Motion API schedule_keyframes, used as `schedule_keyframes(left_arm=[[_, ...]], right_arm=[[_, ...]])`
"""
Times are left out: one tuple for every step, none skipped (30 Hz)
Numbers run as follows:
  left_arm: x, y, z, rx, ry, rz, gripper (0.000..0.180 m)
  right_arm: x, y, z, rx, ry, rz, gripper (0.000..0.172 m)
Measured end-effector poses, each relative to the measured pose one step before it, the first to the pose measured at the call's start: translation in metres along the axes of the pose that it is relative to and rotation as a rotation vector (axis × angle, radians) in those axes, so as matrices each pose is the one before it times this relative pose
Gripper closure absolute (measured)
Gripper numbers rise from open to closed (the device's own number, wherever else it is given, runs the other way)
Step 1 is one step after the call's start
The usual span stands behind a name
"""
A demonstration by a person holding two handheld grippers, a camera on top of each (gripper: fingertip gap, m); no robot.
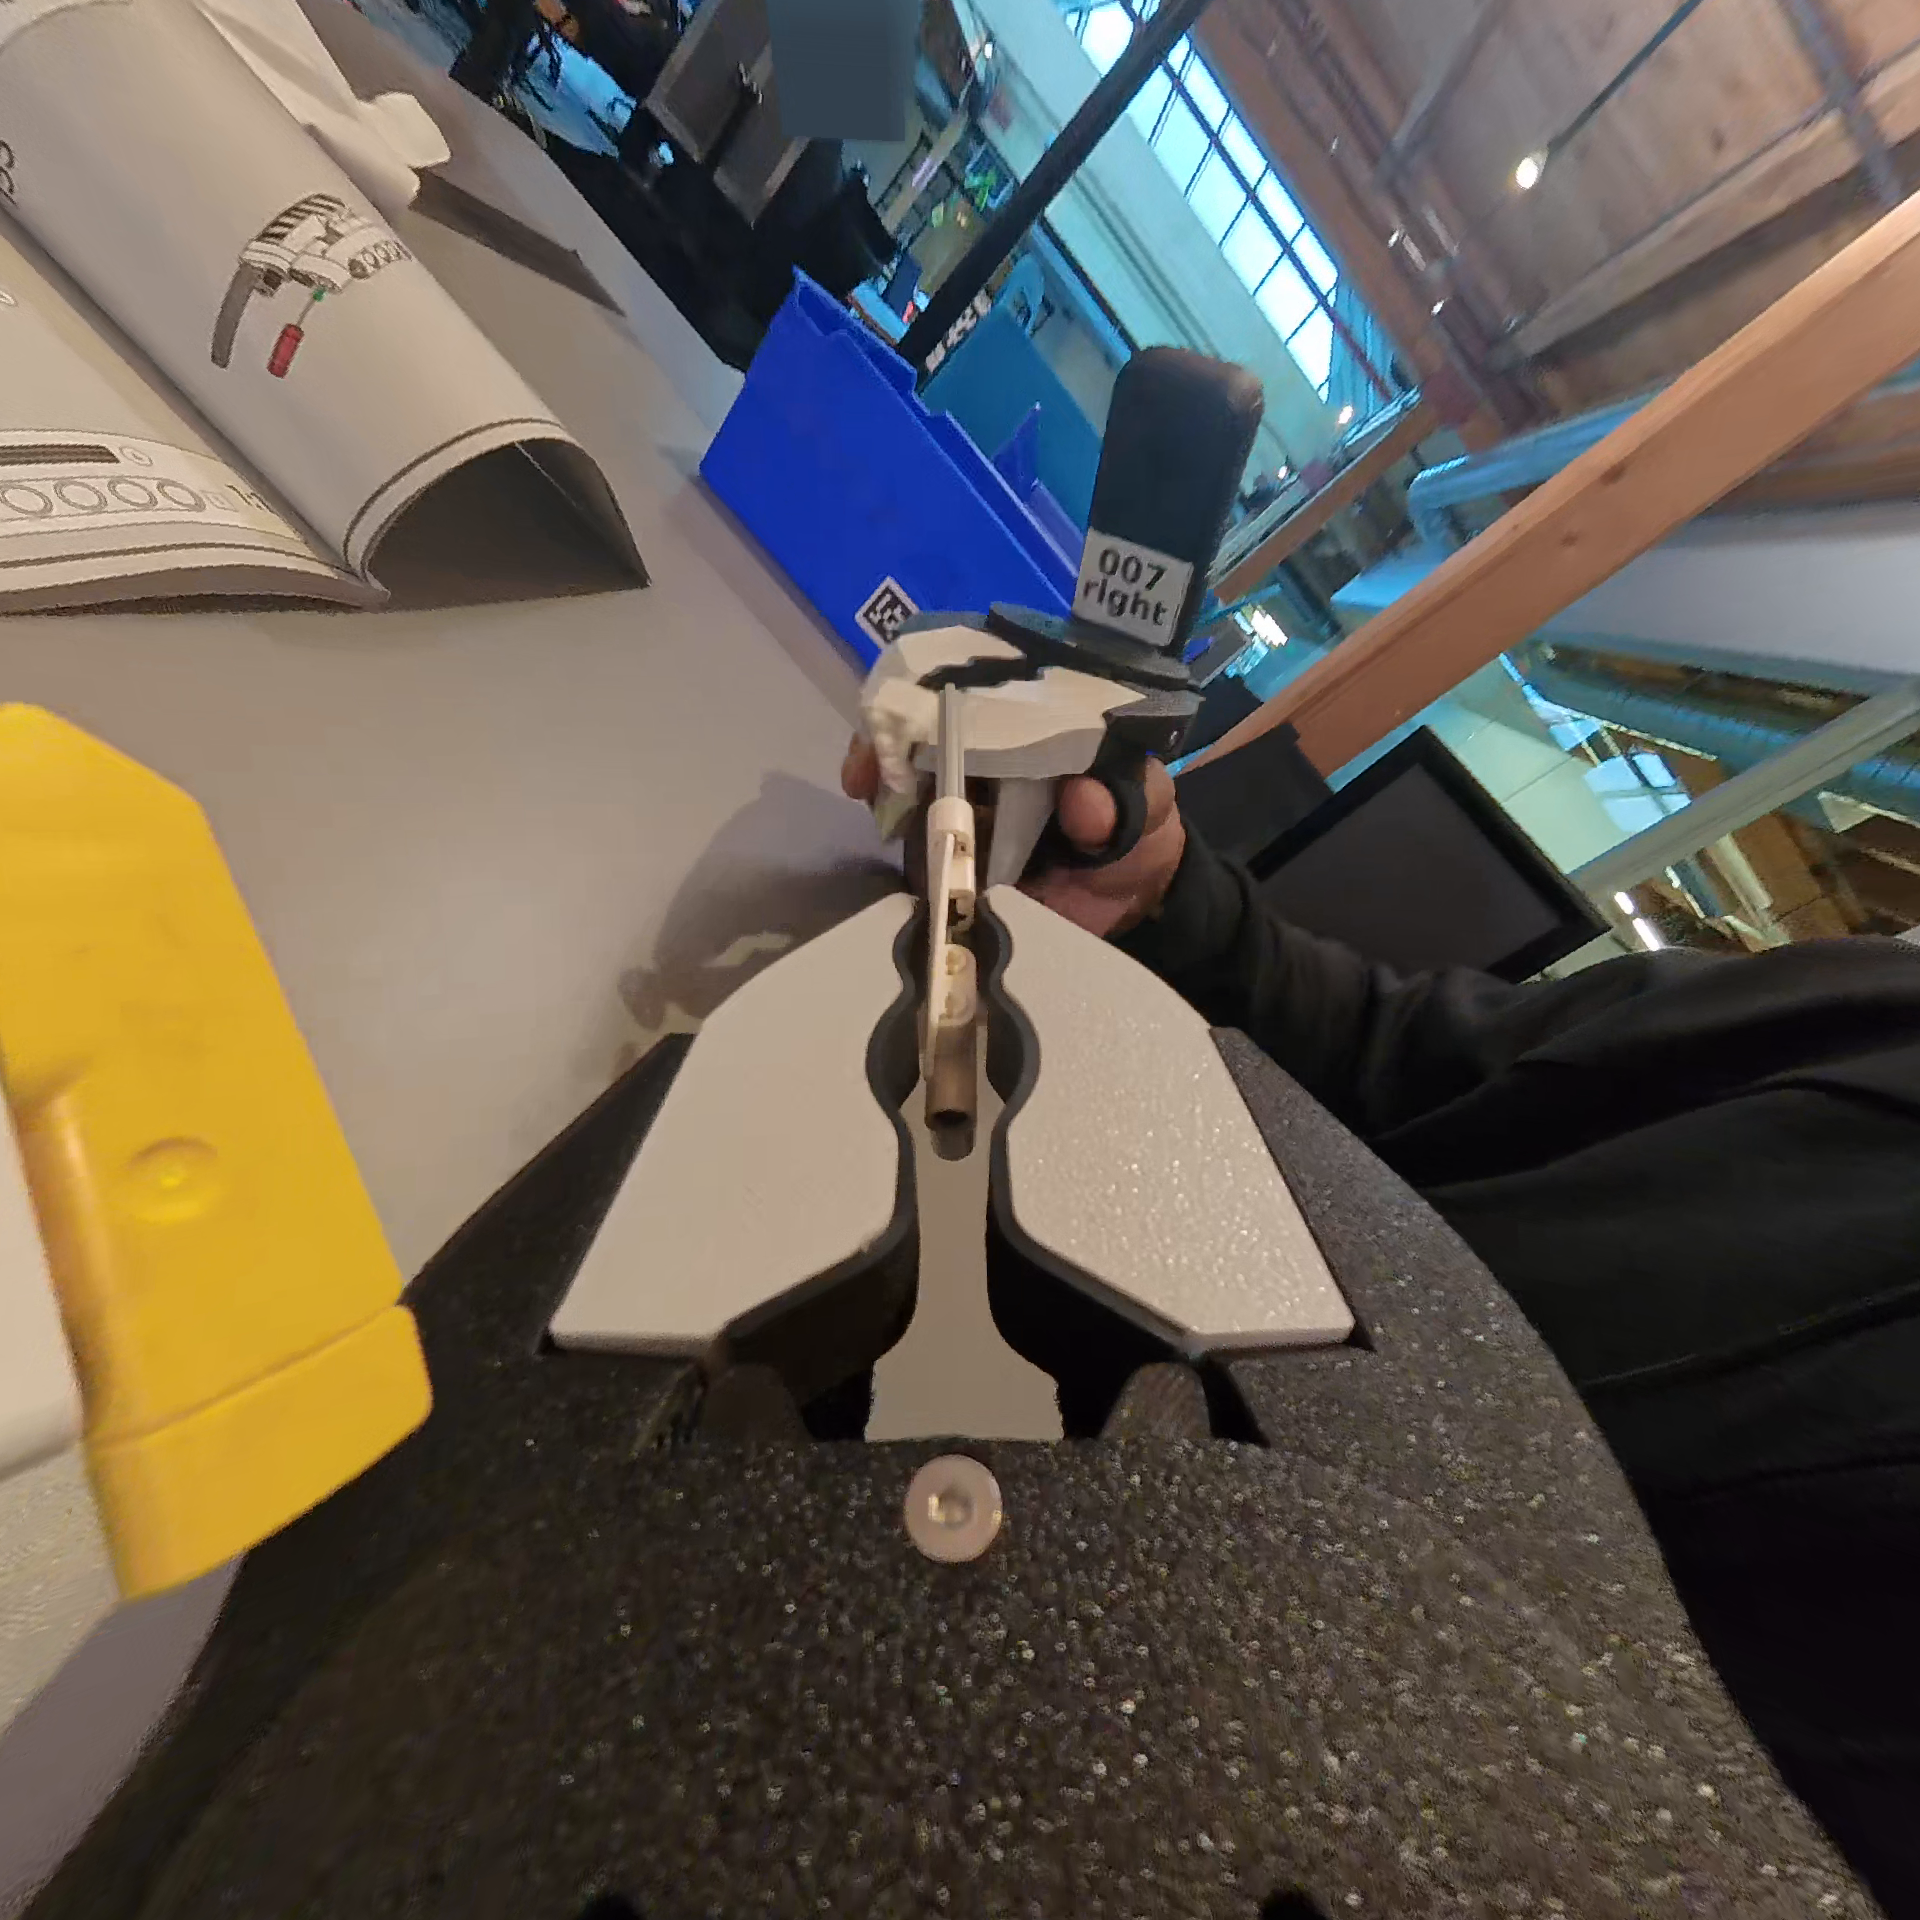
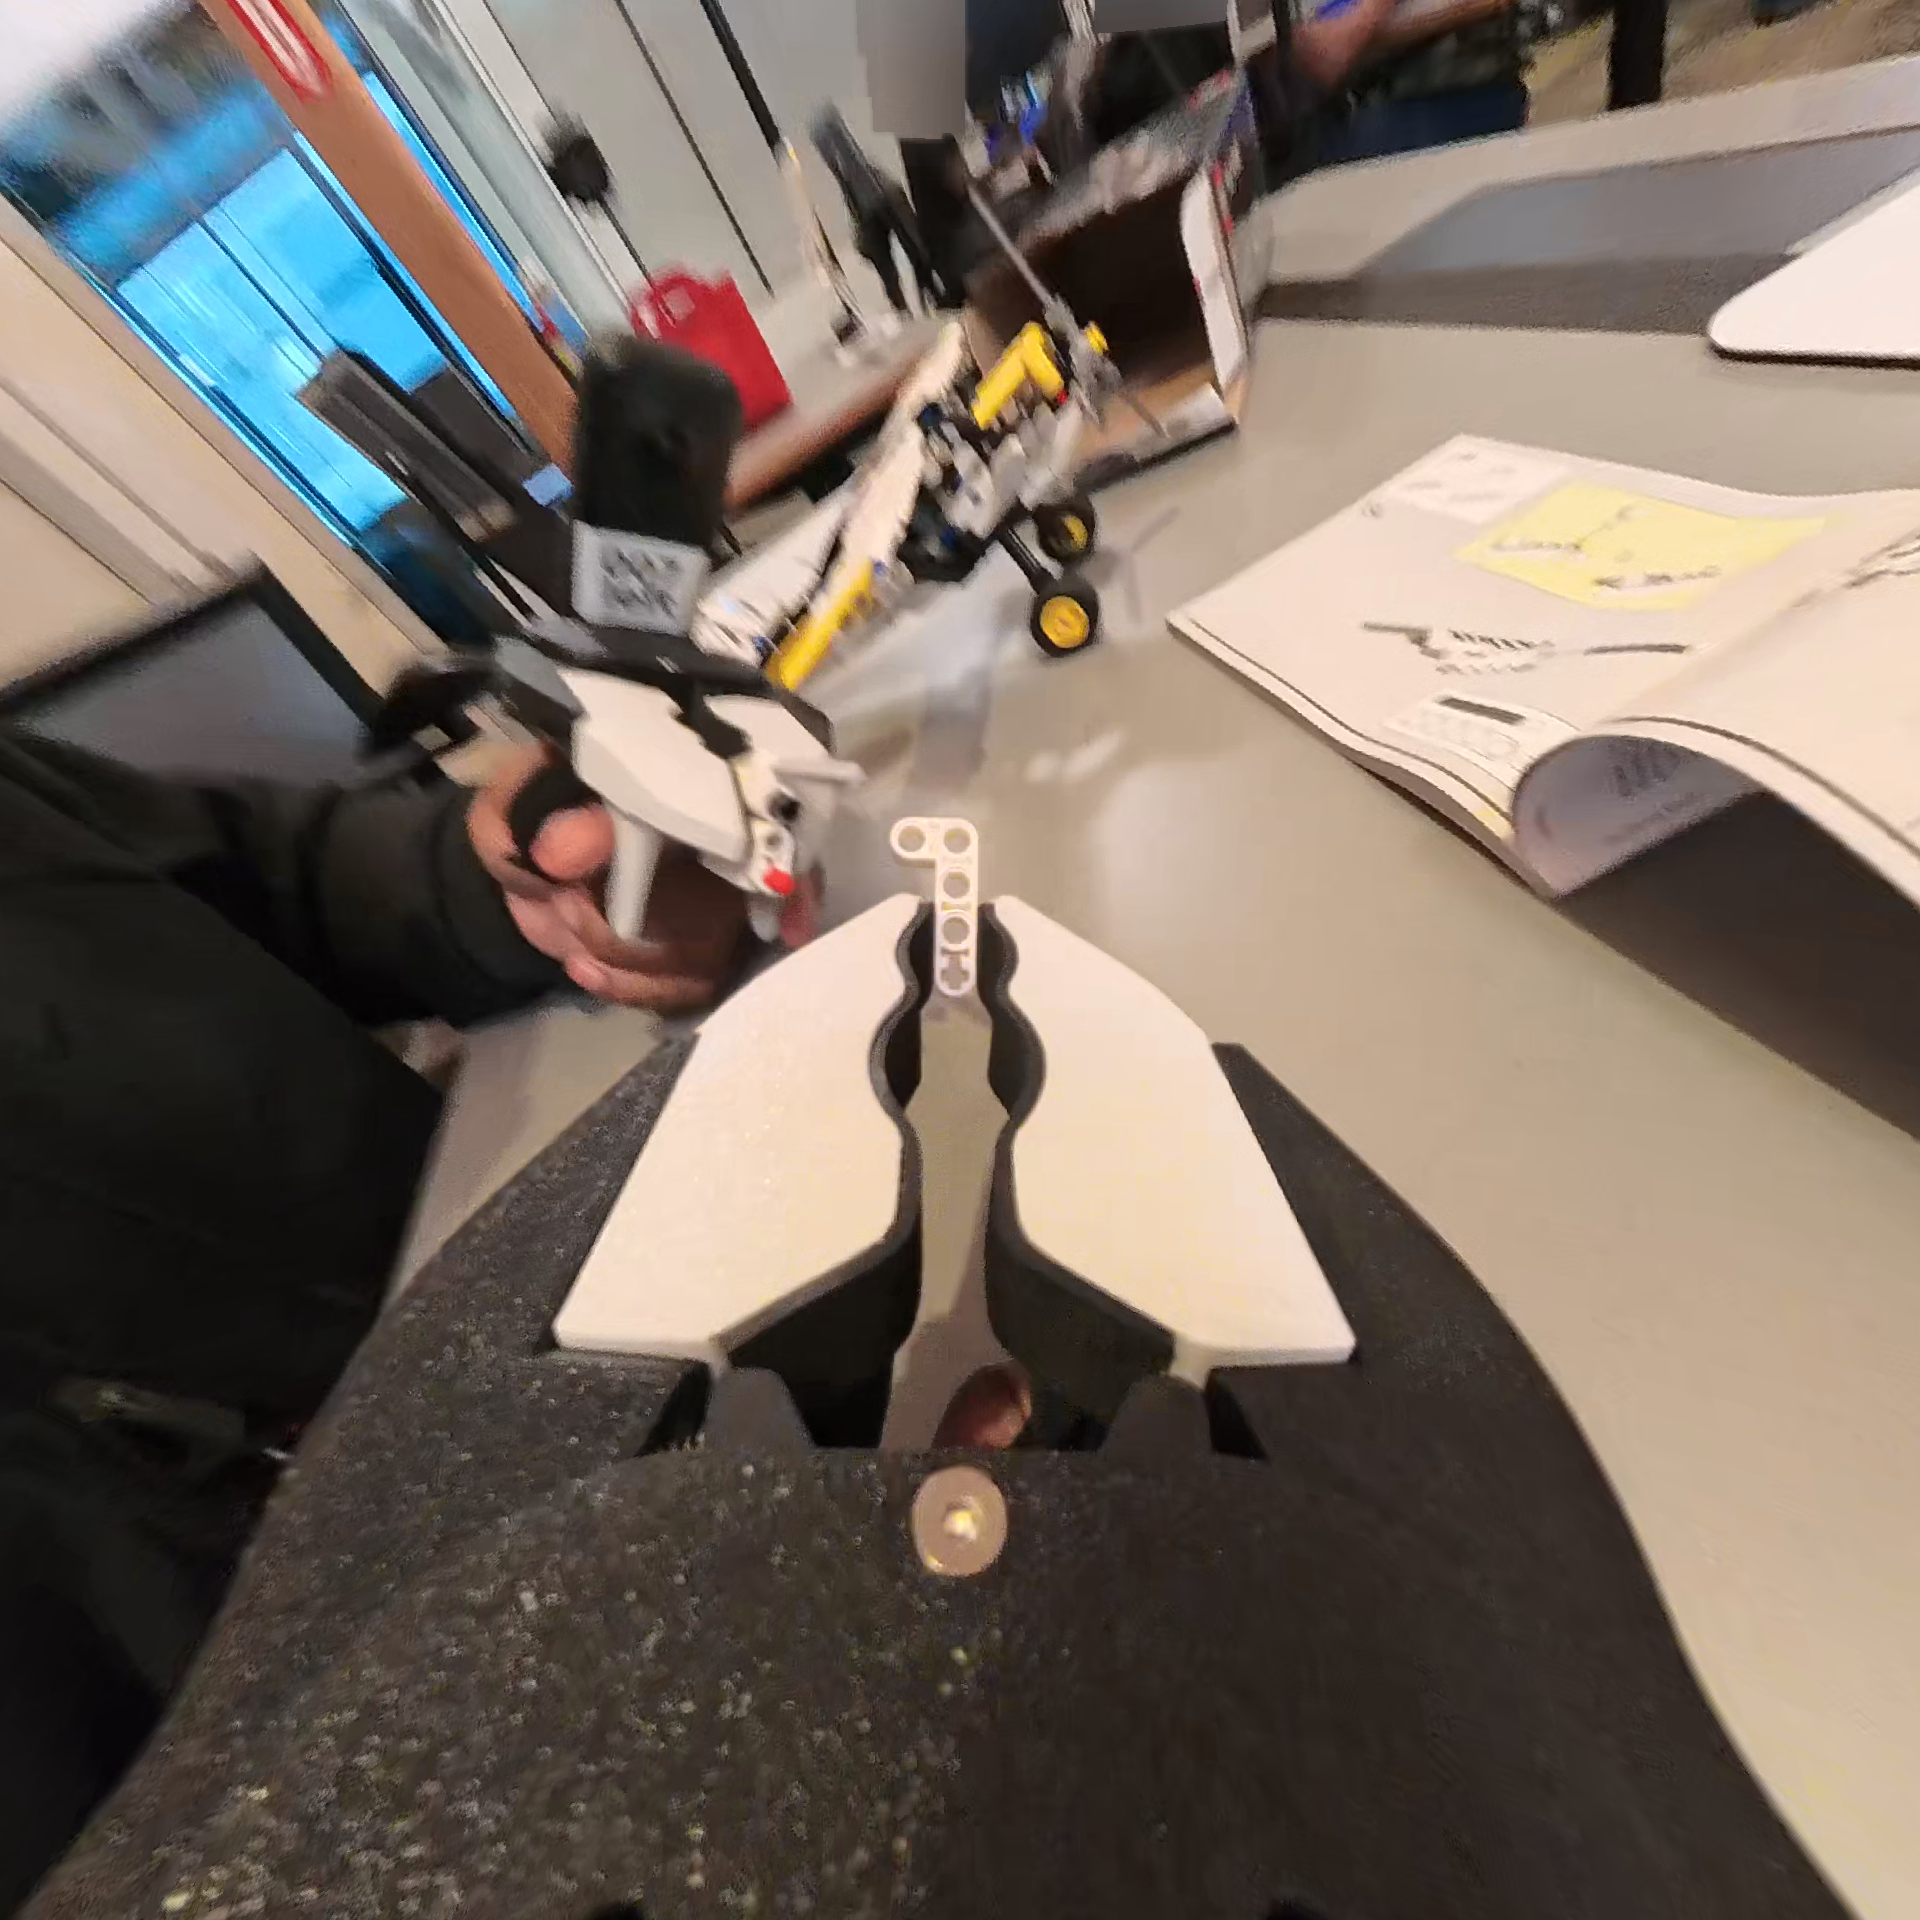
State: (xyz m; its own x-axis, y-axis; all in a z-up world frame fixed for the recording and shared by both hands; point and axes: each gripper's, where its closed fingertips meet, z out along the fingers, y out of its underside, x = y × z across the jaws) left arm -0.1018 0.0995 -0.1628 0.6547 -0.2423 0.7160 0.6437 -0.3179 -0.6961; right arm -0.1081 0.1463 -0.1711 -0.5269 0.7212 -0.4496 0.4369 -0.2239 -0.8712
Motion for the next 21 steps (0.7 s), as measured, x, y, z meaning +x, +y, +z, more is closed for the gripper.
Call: schedule_keyframes(left_arm=[[0.00060,-0.00147,-0.00069,0.0118,0.0047,-0.0005,0.173],[-0.00024,-0.00157,-0.00096,0.0113,-0.0016,0.0015,0.173],[0.00000,-0.00142,-0.00089,0.0108,0.0010,0.0005,0.173],[0.00070,-0.00130,-0.00058,0.0087,0.0060,-0.0018,0.173],[0.00076,-0.00103,-0.00042,0.0082,0.0076,-0.0043,0.173],[0.00163,-0.00084,-0.00013,0.0068,0.0135,-0.0074,0.173],[0.00199,-0.00065,-0.00007,0.0072,0.0174,-0.0116,0.173],[0.00148,-0.00093,-0.00006,0.0094,0.0141,-0.0117,0.173],[0.00105,-0.00066,-0.00006,0.0077,0.0098,-0.0088,0.173],[0.00130,-0.00051,0.00001,0.0049,0.0119,-0.0076,0.173],[0.00128,-0.00029,-0.00002,0.0033,0.0107,-0.0058,0.173],[0.00100,0.00000,0.00000,0.0009,0.0085,-0.0025,0.173],[0.00078,-0.00021,-0.00002,0.0018,0.0062,-0.0011,0.173],[0.00069,-0.00044,-0.00018,0.0024,0.0044,-0.0008,0.173],[0.00067,-0.00011,-0.00015,-0.0005,0.0039,-0.0005,0.173],[0.00049,0.00057,0.00007,-0.0056,0.0026,0.0008,0.173],[0.00029,0.00058,-0.00001,-0.0062,0.0014,0.0006,0.173],[0.00027,0.00014,-0.00016,-0.0026,0.0006,0.0005,0.173],[0.00039,-0.00027,-0.00004,-0.0005,0.0014,0.0005,0.173],[0.00011,0.00023,0.00002,-0.0039,0.0000,0.0002,0.173],[-0.00037,0.00068,-0.00010,-0.0066,-0.0025,-0.0003,0.173]], right_arm=[[-0.00487,-0.00486,0.00077,0.0431,-0.0381,0.0423,0.164],[-0.00348,-0.00382,0.00128,0.0391,-0.0318,0.0462,0.164],[-0.00282,-0.00437,0.00094,0.0424,-0.0284,0.0473,0.164],[-0.00365,-0.00475,0.00077,0.0440,-0.0350,0.0468,0.165],[-0.00391,-0.00364,0.00089,0.0376,-0.0386,0.0450,0.165],[-0.00202,-0.00197,0.00137,0.0271,-0.0264,0.0391,0.165],[-0.00089,-0.00094,0.00161,0.0189,-0.0150,0.0286,0.165],[-0.00170,-0.00099,0.00159,0.0162,-0.0160,0.0159,0.164],[-0.00254,-0.00064,0.00137,0.0137,-0.0185,0.0110,0.165],[-0.00238,0.00044,0.00143,0.0069,-0.0190,0.0152,0.165],[-0.00167,0.00124,0.00147,0.0022,-0.0188,0.0207,0.165],[-0.00140,0.00028,0.00096,0.0071,-0.0167,0.0202,0.165],[-0.00095,-0.00014,0.00061,0.0085,-0.0128,0.0164,0.165],[-0.00054,0.00040,0.00053,0.0021,-0.0087,0.0140,0.165],[-0.00045,0.00102,0.00064,-0.0034,-0.0077,0.0103,0.165],[-0.00087,0.00117,0.00066,-0.0061,-0.0085,0.0070,0.165],[-0.00021,0.00002,-0.00001,0.0000,-0.0028,0.0031,0.165],[-0.00003,0.00003,-0.00018,-0.0011,-0.0009,0.0015,0.165],[-0.00036,0.00024,0.00000,-0.0024,-0.0036,0.0019,0.165],[-0.00024,0.00010,-0.00004,-0.0019,-0.0029,0.0021,0.165],[0.00001,0.00063,0.00002,-0.0058,-0.0002,0.0009,0.165]])
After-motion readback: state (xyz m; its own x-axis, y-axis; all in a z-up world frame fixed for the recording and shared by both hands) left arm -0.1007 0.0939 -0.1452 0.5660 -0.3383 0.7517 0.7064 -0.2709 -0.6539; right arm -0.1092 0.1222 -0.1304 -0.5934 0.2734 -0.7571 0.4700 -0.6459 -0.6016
